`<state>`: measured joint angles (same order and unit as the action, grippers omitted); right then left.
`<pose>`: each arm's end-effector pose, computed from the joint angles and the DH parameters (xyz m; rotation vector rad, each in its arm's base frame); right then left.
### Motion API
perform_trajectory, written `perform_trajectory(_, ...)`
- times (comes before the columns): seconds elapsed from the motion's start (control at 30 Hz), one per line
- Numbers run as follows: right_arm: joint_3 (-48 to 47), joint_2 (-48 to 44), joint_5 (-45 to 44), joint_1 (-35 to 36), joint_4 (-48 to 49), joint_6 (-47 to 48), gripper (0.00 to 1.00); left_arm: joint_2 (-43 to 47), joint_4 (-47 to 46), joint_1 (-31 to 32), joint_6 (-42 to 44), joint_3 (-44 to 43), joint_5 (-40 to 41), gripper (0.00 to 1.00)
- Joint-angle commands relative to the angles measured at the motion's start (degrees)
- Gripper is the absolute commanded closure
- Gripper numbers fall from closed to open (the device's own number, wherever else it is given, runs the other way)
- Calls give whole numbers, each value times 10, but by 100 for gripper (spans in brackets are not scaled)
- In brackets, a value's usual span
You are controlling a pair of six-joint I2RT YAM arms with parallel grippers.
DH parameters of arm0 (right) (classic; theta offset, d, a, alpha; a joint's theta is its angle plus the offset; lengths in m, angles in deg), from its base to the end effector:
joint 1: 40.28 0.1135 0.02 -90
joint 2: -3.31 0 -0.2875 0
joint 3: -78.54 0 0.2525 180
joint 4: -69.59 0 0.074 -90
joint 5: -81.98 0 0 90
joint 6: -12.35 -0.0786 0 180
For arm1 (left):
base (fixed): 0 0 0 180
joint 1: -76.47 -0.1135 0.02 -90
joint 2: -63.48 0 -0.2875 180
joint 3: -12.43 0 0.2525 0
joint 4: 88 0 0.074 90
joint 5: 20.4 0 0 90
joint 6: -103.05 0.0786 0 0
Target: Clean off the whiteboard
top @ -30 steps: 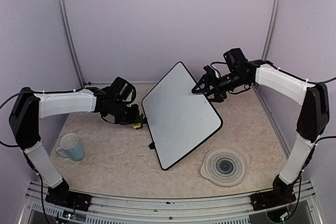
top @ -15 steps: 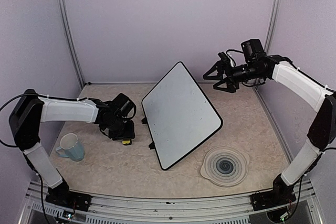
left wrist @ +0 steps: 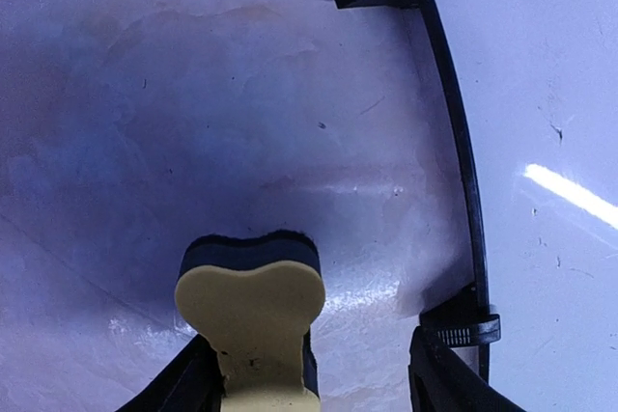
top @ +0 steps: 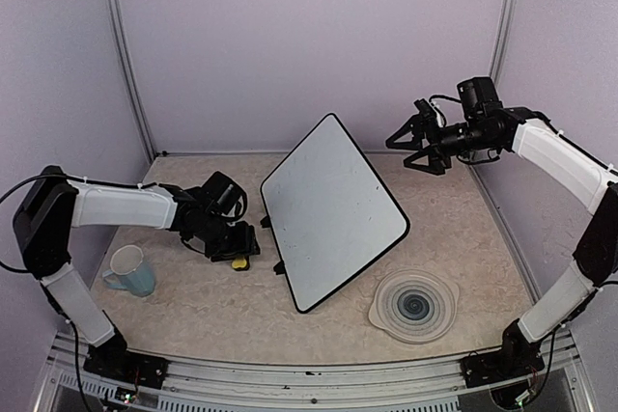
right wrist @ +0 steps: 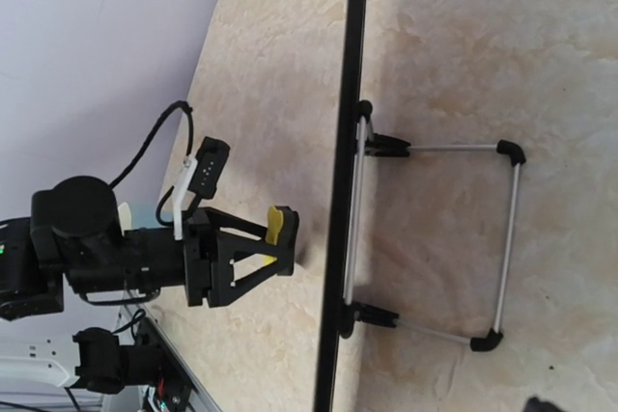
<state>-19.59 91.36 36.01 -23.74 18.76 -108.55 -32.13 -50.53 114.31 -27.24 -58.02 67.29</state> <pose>0.3273 0.1542 0.3598 -0.1375 2.3709 1.2949 0.2719 -0.2152 0.1568 -0.0454 2.7577 -0.4664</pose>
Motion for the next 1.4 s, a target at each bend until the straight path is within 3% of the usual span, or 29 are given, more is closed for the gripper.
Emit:
perform_trajectory(0.0,6,-19,10,-7,5,5,5,18,-14,-18,-9,8,-49,33)
perform_trajectory(0.17,8,-18,13,-7,6,5,5,22,-36,-41,-8,37,-82,17)
perform_trajectory(0.47,8,-19,12,-8,2,7,5,34,-50,-67,-3,60,-99,15)
perform_trajectory(0.73,6,-16,13,-11,3,8,5,17,65,-80,6,26,15,9)
perform_trajectory(1.0,3,-16,13,-17,0,12,5,34,14,-82,19,38,-19,1)
perform_trajectory(1.37,-20,-42,8,-67,-22,60,0,132,75,-118,66,-126,2,1)
